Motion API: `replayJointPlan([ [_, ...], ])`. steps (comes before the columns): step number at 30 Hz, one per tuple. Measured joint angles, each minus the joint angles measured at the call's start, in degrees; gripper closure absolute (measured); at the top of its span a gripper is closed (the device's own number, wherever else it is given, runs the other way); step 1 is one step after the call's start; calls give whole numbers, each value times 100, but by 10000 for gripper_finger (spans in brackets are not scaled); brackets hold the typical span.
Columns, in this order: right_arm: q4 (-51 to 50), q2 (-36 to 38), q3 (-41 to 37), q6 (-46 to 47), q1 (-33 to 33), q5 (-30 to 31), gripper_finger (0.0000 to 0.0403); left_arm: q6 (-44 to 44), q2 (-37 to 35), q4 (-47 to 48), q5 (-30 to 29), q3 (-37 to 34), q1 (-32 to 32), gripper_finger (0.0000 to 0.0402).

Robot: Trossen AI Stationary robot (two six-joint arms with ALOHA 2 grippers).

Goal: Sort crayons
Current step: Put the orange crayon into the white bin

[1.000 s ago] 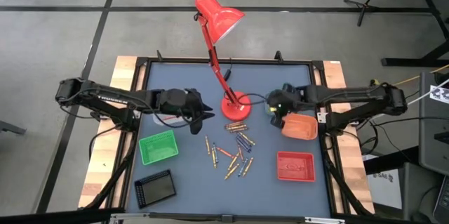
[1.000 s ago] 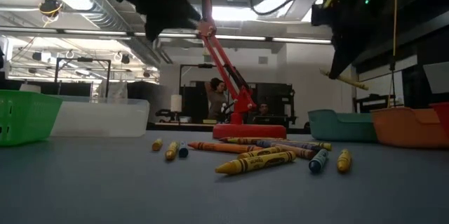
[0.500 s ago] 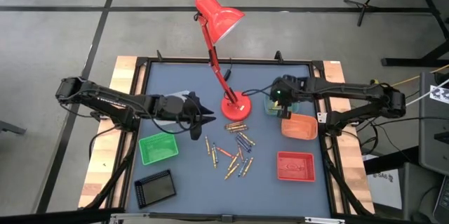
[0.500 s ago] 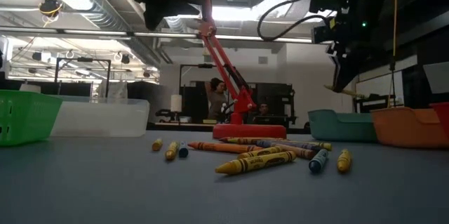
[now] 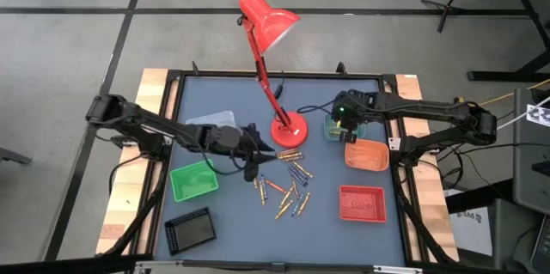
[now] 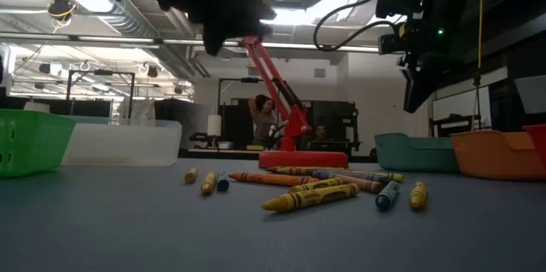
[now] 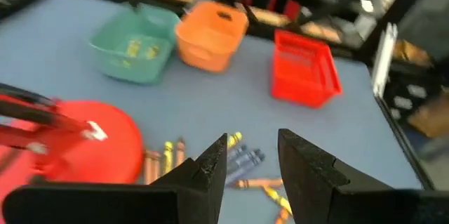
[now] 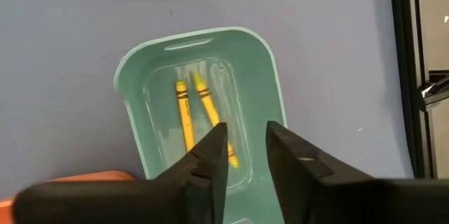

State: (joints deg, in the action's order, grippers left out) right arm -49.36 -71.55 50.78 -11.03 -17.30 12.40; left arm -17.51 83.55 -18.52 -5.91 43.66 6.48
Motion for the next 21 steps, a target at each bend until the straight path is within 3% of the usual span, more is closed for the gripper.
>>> replayJointPlan([
  [10, 2, 0, 0, 9, 2, 0, 288, 257, 1103, -163, 843, -2, 36, 290],
  [21, 6, 0, 2, 22, 2, -2, 288, 1163, 1747, -166, 857, 0, 224, 290],
])
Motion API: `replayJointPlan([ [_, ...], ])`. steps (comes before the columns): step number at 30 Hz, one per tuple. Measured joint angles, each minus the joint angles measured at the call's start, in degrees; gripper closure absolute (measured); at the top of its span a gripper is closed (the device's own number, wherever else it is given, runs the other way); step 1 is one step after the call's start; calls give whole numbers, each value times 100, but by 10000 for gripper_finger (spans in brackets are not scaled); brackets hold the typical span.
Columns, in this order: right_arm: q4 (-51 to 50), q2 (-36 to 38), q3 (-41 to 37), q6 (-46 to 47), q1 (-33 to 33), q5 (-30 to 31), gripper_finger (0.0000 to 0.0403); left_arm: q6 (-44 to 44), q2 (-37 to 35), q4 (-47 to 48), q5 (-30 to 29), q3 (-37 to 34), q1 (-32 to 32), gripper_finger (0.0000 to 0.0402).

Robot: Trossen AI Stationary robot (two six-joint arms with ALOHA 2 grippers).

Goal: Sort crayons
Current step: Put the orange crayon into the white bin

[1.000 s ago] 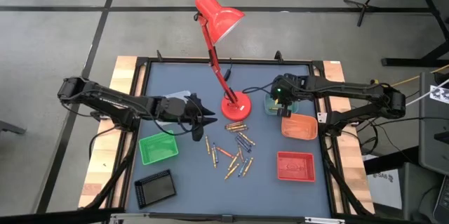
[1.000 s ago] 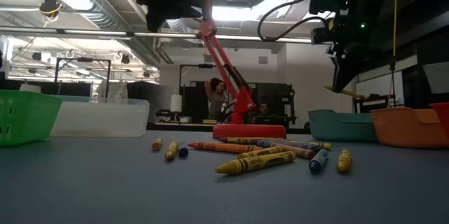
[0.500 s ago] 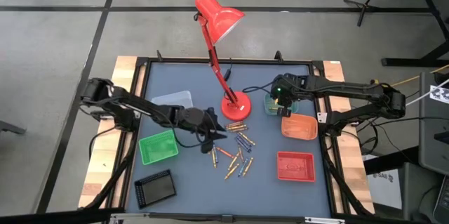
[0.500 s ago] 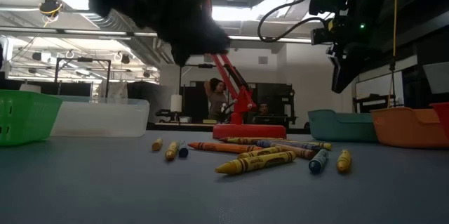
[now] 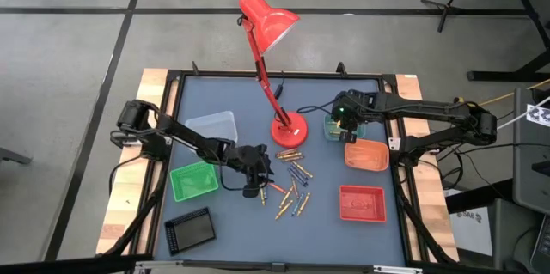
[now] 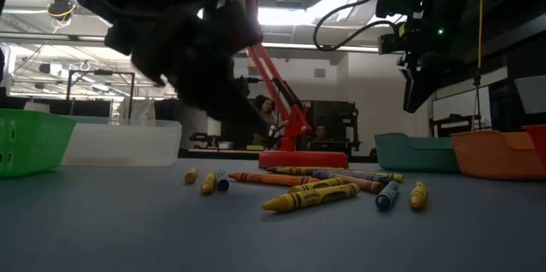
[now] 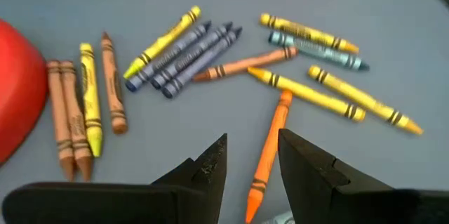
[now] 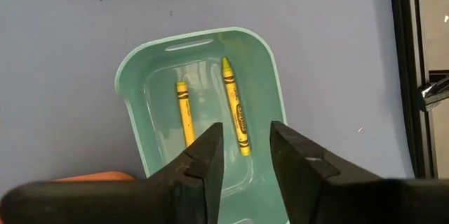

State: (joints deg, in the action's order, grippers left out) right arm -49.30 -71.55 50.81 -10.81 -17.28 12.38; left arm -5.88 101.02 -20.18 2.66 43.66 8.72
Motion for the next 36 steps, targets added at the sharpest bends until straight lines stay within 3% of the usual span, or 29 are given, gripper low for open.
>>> replayJointPlan([
  [16, 37, 0, 4, 2, 0, -2, 288, 513, 285, 52, 71, 0, 73, 290],
  [36, 37, 0, 4, 1, 0, -1, 288, 483, 577, 111, 286, 11, 73, 290],
])
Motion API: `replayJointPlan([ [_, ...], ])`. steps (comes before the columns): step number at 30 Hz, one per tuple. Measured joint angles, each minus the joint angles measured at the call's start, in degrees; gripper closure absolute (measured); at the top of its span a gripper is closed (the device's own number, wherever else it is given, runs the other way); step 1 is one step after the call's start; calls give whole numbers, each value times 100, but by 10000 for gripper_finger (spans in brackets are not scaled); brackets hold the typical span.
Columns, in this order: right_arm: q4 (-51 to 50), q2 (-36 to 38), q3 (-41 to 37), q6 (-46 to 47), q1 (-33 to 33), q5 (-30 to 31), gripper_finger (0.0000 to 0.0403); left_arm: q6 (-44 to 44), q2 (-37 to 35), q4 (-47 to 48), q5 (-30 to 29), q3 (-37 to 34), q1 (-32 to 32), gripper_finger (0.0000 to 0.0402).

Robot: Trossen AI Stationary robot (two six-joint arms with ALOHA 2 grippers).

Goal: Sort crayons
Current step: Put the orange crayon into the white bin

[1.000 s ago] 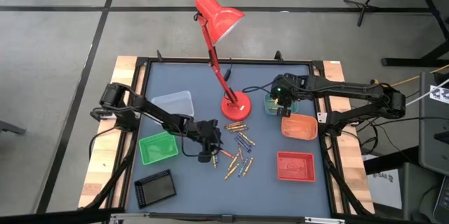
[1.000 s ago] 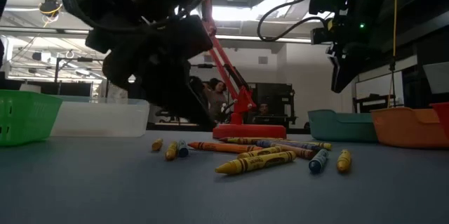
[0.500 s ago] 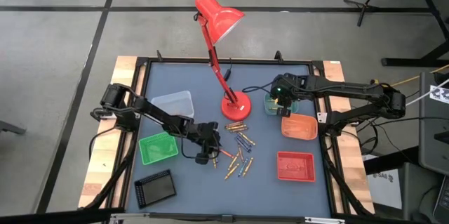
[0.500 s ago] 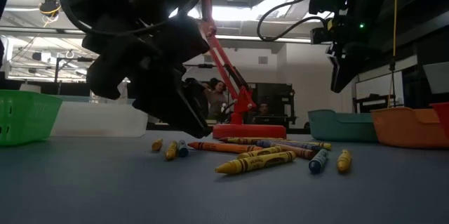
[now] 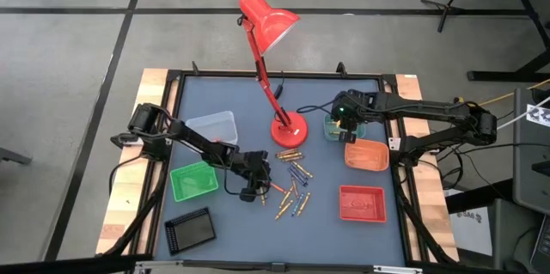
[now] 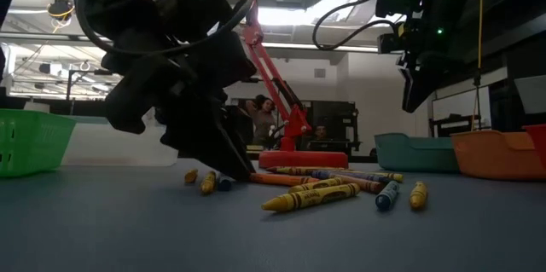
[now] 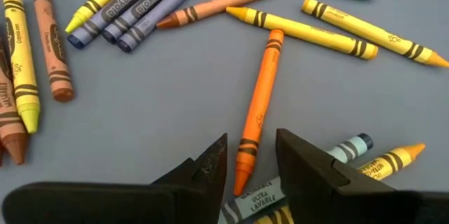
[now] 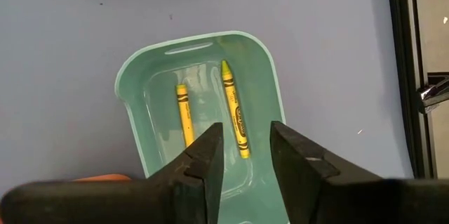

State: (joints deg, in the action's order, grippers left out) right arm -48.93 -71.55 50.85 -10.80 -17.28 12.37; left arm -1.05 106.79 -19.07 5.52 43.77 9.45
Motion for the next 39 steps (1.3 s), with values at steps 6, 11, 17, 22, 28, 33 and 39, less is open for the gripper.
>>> replayJointPlan([
  [6, 1, 0, 0, -1, 0, -1, 288, -8, 3, 15, -3, 0, 0, 316],
  [11, 1, 0, 0, 1, 0, -1, 288, -5, 8, -2, -4, 0, 0, 351],
  [17, 1, 0, 0, 1, 0, -1, 288, -3, 8, 2, -41, -7, -7, 379],
  [22, 1, 0, 0, 1, 0, -1, 288, -3, 8, 2, -122, -7, -9, 392],
  [28, 1, 0, 0, -1, 0, -1, 288, -13, 10, 39, -137, 58, -15, 394],
  [33, 1, 0, 0, 1, 0, -1, 288, -29, 24, 89, -224, 260, -23, 394],
  [39, 1, 0, 0, -1, 0, -1, 288, -582, -316, 85, -216, 382, -56, 394],
])
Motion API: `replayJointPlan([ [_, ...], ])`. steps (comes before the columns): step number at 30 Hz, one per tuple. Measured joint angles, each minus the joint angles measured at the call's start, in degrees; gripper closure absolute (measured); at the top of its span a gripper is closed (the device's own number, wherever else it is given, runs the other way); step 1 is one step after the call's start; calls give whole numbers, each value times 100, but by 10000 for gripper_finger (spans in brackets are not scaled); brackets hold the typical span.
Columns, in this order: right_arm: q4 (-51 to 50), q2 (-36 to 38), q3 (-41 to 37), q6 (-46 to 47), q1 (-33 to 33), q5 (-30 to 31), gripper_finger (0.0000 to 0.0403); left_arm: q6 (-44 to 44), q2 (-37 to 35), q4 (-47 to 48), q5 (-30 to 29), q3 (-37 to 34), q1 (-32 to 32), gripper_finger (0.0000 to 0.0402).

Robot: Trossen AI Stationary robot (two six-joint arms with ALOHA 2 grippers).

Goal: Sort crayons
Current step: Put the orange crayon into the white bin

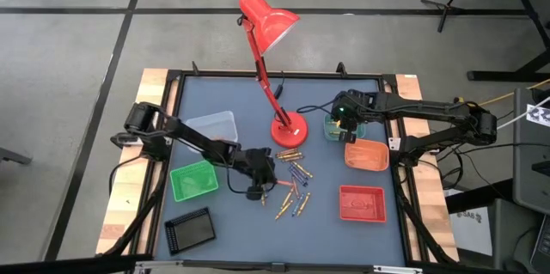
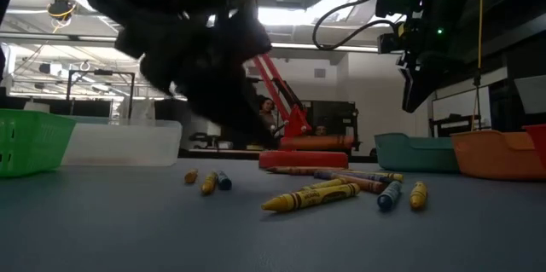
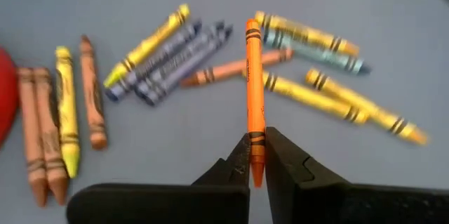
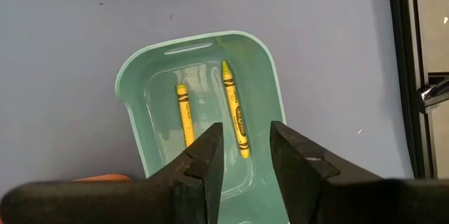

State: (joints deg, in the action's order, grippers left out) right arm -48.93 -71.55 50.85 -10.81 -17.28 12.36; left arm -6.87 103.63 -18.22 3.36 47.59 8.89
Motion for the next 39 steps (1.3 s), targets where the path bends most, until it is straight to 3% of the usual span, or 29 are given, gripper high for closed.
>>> replayJointPlan([
  [5, 4, 0, 0, 2, 2, 0, 288, -79, -510, 63, -97, 4, -140, 394],
  [14, 218, 2, 0, 4, 2, -123, 288, -211, -1901, 1590, -684, 7, -559, 395],
  [23, 641, 1, 0, 51, 2, -1017, 288, -219, -3439, 3547, -1181, 7, -938, 395],
  [29, 945, 2, 0, 783, 2, -1611, 288, -573, -4318, 4918, -1187, 7, -1190, 395],
  [34, 1316, 2, 0, 1227, 61, -2548, 288, -943, -4720, 6189, -1189, 7, -1352, 395],
  [39, 1929, 2, 0, 1497, 475, -2653, 288, -955, -4789, 7228, -1189, 7, -1448, 395],
])
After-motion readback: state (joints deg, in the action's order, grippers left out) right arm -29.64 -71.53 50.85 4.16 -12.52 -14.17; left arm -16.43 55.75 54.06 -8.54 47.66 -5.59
